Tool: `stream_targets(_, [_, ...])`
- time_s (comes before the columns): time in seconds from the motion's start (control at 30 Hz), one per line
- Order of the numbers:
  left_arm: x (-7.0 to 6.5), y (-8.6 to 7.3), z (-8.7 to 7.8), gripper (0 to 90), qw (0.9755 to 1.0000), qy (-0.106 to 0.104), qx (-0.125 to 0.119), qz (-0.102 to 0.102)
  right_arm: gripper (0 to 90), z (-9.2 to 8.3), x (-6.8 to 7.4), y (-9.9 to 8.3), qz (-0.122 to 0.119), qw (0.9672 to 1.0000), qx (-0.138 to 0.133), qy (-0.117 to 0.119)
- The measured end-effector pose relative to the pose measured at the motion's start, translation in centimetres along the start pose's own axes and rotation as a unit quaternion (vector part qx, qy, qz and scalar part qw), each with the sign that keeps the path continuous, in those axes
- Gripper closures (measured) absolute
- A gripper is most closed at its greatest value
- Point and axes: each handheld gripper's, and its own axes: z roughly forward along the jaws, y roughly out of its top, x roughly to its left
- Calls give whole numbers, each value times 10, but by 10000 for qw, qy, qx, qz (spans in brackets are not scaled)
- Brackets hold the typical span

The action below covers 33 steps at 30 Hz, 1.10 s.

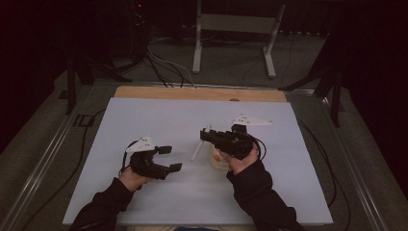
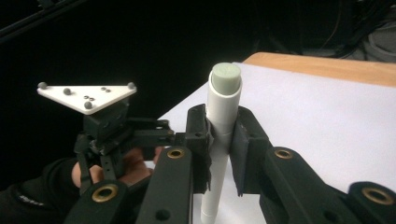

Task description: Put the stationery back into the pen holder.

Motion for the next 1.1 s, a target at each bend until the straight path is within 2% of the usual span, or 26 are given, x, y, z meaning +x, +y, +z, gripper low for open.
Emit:
stream_targets(0.17, [2, 0, -5, 34, 9999, 102, -71, 44, 786, -9, -2, 8, -141, 9999, -78, -34])
stream_targets(0.23, [3, 0, -7, 16, 9996, 252, -113, 27, 786, -13, -4, 12, -185, 9998, -99, -60])
stream_targets(0.27, [3, 0, -7, 9, 9996, 252, -113, 27, 786, -13, -4, 12, -185, 9998, -99, -60])
stream_targets(0.3, [3, -1, -9, 1, 9989, 444, -158, 35, 785, -20, -7, 18, -198, 9996, -145, -104])
stream_targets(0.37, [4, -2, -12, 1, 9981, 573, -207, 26, 786, -22, -8, 19, -215, 9996, -164, -126])
stream_targets(0.43, [4, -3, -17, 1, 9963, 827, -245, 68, 786, -30, -10, 25, -231, 9993, -248, -176])
stream_targets(0.57, [7, -4, -26, 0, 9946, 976, -339, -17, 785, -37, -13, 30, -245, 9990, -294, -218])
stream_targets(0.7, [8, -8, -32, 1, 9918, 1223, -347, 96, 785, -44, -16, 36, -288, 9986, -337, -277])
stream_targets(0.9, [9, -15, -42, 1, 9897, 1357, -443, 80, 785, -52, -22, 44, -334, 9982, -344, -358])
stream_targets(1.03, [11, -20, -48, 1, 9875, 1511, -452, 72, 785, -56, -24, 47, -390, 9976, -347, -447])
stream_targets(1.1, [12, -23, -51, 1, 9876, 1502, -463, 14, 785, -57, -24, 48, -433, 9974, -334, -480])
